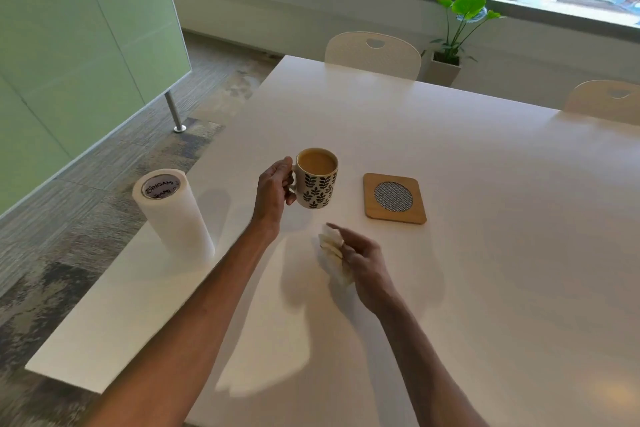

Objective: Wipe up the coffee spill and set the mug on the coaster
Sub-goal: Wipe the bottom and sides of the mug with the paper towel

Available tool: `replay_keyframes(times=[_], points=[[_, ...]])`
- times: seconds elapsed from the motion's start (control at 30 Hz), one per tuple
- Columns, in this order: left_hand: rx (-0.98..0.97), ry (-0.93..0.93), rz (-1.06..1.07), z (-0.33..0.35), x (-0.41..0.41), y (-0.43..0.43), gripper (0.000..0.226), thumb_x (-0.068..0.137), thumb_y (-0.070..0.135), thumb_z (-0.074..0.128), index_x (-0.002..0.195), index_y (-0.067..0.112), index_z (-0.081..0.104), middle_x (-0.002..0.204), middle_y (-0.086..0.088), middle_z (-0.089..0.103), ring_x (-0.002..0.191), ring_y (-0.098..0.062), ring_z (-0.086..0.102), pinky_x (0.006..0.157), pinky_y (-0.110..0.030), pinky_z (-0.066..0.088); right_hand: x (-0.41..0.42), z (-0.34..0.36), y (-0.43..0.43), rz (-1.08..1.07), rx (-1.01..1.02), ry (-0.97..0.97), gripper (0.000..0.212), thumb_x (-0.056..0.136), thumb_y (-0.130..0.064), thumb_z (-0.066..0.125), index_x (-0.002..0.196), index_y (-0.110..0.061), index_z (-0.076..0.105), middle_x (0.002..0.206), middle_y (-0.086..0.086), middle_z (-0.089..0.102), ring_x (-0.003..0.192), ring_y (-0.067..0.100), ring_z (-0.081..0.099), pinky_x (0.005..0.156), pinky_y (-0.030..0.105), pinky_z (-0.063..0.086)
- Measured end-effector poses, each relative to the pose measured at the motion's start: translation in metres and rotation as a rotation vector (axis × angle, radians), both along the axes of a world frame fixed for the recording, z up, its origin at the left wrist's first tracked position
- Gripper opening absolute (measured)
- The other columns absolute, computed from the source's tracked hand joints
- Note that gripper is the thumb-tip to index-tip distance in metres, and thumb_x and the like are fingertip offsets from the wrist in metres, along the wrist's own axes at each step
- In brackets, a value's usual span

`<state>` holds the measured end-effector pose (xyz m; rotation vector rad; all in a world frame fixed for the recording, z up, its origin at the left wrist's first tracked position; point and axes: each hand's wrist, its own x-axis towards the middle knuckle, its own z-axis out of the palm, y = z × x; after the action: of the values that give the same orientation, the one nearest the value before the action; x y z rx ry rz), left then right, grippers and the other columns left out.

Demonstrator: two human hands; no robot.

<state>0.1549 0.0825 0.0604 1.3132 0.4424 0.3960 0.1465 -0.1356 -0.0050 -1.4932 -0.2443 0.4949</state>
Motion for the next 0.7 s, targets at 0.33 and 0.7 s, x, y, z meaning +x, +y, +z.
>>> replay_keyframes(times=[0.33, 0.7], points=[[0.022, 0.015, -0.006, 0.003, -0.013, -0.014, 0.035, 0.115, 0.027, 0.050, 0.081, 0.020, 0.053, 0.062, 0.017, 0.043, 0.059, -0.003, 0.042, 0.054, -0.023, 0.034, 0.011, 0.005, 0.016, -0.154, 0.662, 0.696, 0.046, 0.107, 0.011, 0.039, 0.138, -0.006, 0.069, 0.140, 0.026, 0.070, 0.110, 0.033, 0.076, 0.097, 0.042, 0.063], [0.060, 0.034, -0.071, 0.002, -0.011, -0.029, 0.033, 0.116, 0.029, 0.048, 0.086, 0.019, 0.055, 0.061, 0.017, 0.043, 0.060, -0.004, 0.040, 0.055, -0.027, 0.032, 0.018, 0.010, 0.037, -0.335, 0.775, 0.674, 0.047, 0.109, 0.015, 0.033, 0.126, -0.008, 0.070, 0.114, 0.017, 0.082, 0.092, 0.027, 0.083, 0.080, 0.035, 0.069]])
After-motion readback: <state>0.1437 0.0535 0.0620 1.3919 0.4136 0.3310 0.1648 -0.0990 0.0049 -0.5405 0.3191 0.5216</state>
